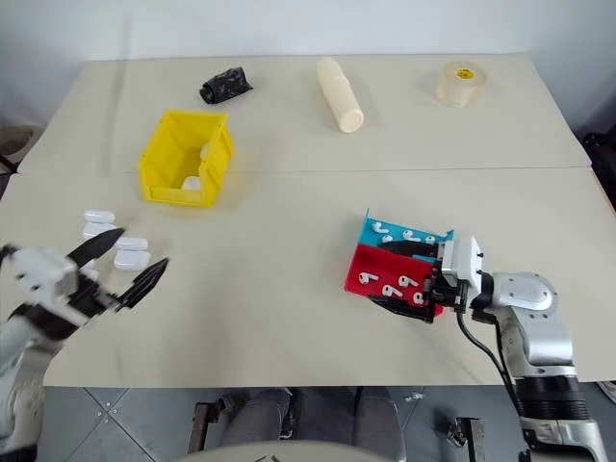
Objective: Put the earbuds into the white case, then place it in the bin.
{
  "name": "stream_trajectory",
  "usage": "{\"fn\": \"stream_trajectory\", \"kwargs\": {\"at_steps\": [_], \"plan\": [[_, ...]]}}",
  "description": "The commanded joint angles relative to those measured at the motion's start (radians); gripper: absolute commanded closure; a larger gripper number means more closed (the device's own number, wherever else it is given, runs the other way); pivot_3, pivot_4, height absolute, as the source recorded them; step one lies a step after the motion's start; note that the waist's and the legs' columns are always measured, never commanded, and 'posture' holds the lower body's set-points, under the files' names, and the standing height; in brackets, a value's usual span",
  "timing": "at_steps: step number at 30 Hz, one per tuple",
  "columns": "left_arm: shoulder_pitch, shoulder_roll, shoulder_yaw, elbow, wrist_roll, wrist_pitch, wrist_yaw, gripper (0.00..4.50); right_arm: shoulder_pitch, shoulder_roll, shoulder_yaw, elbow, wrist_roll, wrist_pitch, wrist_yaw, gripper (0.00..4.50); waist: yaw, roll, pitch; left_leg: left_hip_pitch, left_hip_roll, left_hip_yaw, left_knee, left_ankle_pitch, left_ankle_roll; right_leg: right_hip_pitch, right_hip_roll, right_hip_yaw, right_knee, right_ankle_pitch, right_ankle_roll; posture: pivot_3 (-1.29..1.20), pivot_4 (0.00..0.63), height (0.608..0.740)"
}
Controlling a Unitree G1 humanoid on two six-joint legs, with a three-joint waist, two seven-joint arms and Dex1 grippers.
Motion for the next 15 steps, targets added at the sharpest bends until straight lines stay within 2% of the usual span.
{"fn": "stream_trajectory", "kwargs": {"at_steps": [1,4,7,10,15], "plan": [[0.124,-0.069,0.096,-0.104,0.015,0.041,0.115,0.03,-0.03,0.033,0.028,-0.047,0.026,-0.013,0.011,0.0,0.003,0.0,0.0,0.0,0.001,0.0,0.0,0.0,0.0,0.0,0.002,0.0,-0.001,0.001,-0.001,0.0,0.15,0.74],[0.188,-0.146,0.153,-0.143,-0.021,0.182,0.269,0.03,-0.05,0.069,0.037,-0.022,0.02,-0.06,0.023,0.0,0.017,-0.001,-0.001,0.0,0.003,0.0,0.002,-0.001,-0.001,0.001,0.005,0.002,0.0,0.001,-0.002,0.0,0.15,0.74],[0.192,-0.171,0.151,-0.183,-0.045,0.233,0.31,0.03,-0.065,0.078,0.035,0.003,0.018,-0.069,0.031,0.0,0.028,-0.002,-0.001,0.0,0.003,0.001,0.003,-0.002,-0.001,0.0,0.005,0.004,0.0,0.001,-0.002,0.0,0.15,0.74],[0.177,-0.154,0.128,-0.212,-0.072,0.282,0.307,0.03,-0.073,0.073,0.03,0.019,0.018,-0.075,0.035,0.0,0.029,-0.003,-0.002,-0.001,0.003,0.001,0.006,-0.005,0.0,0.001,0.005,0.005,0.0,0.001,-0.002,0.0,0.15,0.74],[0.081,-0.055,0.102,-0.24,-0.123,0.449,0.337,0.03,-0.069,0.046,-0.011,0.062,0.009,-0.091,0.018,0.0,0.025,-0.003,-0.002,0.0,0.004,0.001,0.006,-0.005,0.0,0.0,0.006,0.006,0.001,0.0,-0.003,0.0,0.15,0.74]]}}
